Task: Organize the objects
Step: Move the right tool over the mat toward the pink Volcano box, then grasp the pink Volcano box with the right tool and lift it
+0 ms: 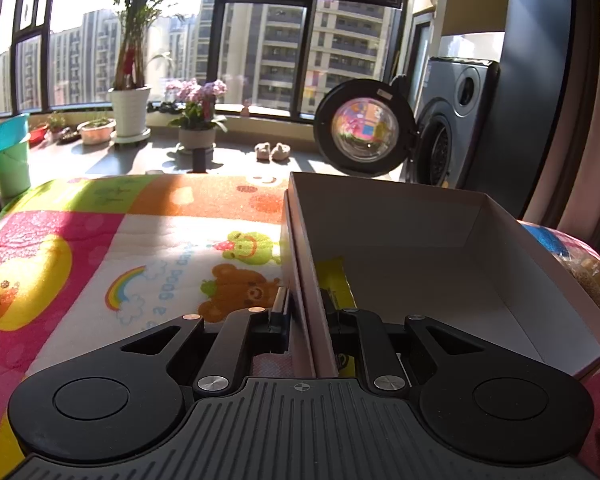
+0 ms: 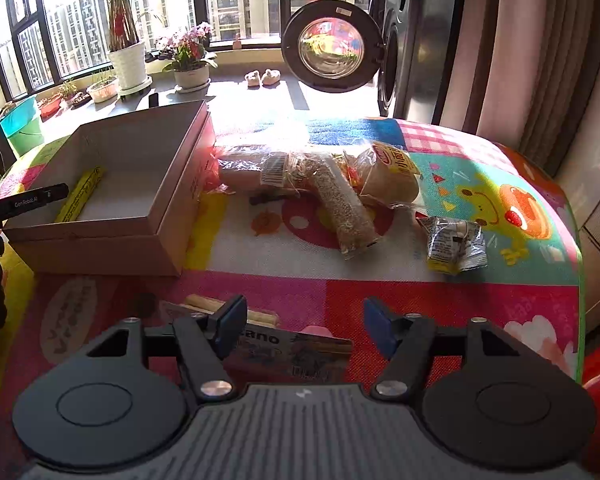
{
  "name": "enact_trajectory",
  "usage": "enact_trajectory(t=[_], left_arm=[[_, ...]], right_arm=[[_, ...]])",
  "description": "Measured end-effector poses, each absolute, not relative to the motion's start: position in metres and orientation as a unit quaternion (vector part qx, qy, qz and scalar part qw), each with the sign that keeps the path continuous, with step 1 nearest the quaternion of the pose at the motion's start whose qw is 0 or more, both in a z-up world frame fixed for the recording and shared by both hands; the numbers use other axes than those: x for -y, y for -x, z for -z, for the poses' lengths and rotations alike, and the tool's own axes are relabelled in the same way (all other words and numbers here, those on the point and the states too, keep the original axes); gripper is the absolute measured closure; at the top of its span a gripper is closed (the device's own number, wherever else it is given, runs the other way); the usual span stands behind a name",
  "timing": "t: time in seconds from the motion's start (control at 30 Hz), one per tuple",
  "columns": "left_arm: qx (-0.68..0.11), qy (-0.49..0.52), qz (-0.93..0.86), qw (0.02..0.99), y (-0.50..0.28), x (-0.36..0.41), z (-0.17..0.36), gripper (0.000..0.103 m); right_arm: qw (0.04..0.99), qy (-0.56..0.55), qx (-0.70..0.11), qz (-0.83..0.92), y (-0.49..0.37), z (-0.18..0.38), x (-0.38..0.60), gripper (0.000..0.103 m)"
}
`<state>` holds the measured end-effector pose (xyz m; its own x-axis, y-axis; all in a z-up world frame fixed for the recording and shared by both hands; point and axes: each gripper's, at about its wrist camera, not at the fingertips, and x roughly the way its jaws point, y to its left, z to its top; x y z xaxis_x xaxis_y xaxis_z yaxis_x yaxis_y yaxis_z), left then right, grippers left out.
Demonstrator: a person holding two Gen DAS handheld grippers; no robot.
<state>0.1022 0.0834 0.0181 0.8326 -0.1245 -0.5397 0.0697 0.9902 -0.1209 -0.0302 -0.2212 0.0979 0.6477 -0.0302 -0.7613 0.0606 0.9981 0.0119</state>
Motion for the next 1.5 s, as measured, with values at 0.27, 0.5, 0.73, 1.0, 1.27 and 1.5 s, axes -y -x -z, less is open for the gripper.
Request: enact_trajectory(t=[0.27, 0.5, 0.73, 1.0, 1.27, 1.5], left_arm=[[-0.285, 0.053, 0.051, 0.956, -0.103, -0.085, -0.018, 0.087], [-0.284, 0.052, 0.051, 0.956, -0.102, -0.084, -0.018, 0.087], [-0.284, 0.052, 0.051, 0.956, -0.102, -0.085, -0.018, 0.087], [-0.285, 0.052, 0.051, 0.956, -0.102, -0.084, -0.018, 0.087], [-0.285, 0.052, 0.051, 0.956, -0.102, -0.085, -0.018, 0.087], [-0.284, 0.052, 0.051, 0.956, -0.102, -0.084, -0.018, 0.087]], right_arm=[[0.895, -0.094, -0.414, 0.14, 0.019, -0.078, 0.285, 0.045], [0.889, -0.071, -0.438, 0.11, 0.021, -0.067, 0.268, 0.049], [0.882, -0.079, -0.463, 0.03, 0.059, -0.073, 0.239, 0.05], [0.911, -0.012, -0.411, -0.01, 0.07, -0.107, 0.199, 0.041], [0.922, 0.051, -0.38, -0.053, 0.053, -0.112, 0.151, 0.041], [0.914, 0.087, -0.396, 0.018, 0.028, -0.093, 0.161, 0.044]])
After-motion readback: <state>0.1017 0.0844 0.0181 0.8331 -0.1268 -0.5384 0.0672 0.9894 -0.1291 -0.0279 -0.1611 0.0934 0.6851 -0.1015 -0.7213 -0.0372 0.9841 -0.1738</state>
